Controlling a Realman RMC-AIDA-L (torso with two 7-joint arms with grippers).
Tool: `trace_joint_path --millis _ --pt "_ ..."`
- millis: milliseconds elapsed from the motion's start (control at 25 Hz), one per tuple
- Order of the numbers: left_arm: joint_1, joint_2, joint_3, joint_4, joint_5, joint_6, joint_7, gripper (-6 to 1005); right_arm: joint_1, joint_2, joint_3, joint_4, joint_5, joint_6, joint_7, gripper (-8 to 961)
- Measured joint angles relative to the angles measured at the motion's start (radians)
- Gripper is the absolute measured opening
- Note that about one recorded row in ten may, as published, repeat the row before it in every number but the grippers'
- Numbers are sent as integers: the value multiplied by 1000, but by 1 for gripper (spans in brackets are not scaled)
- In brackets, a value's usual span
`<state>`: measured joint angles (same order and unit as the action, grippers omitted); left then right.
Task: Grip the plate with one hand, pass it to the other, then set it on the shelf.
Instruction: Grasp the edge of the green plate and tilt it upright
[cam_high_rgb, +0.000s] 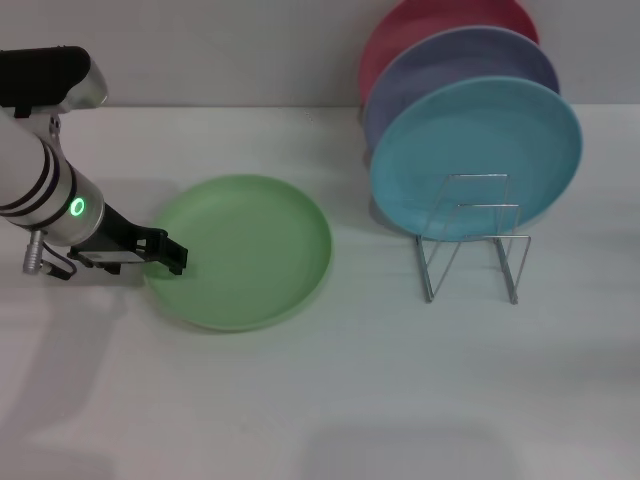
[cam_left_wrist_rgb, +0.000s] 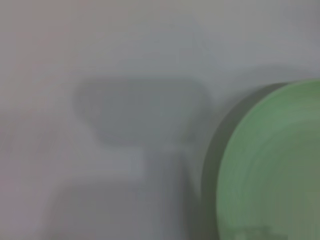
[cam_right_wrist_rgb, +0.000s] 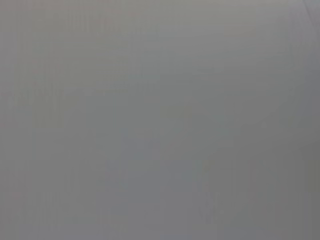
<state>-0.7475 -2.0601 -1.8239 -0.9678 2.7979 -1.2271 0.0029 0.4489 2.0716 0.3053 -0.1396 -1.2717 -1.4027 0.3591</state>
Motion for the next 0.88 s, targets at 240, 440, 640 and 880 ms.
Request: trace_joint_path --millis 240,440,640,880 --pt "-3 0 2 9 0 1 0 780 -1 -1 0 0 0 -1 -2 759" --pt "-3 0 7 9 0 1 0 696 -3 -1 -1 -8 0 -1 1 759" --pt "-8 -2 9 10 -1 -3 0 560 -4 0 -2 -9 0 -1 3 759" --pt "-15 -3 11 11 0 -5 0 527 -7 0 -2 -9 0 -1 5 759"
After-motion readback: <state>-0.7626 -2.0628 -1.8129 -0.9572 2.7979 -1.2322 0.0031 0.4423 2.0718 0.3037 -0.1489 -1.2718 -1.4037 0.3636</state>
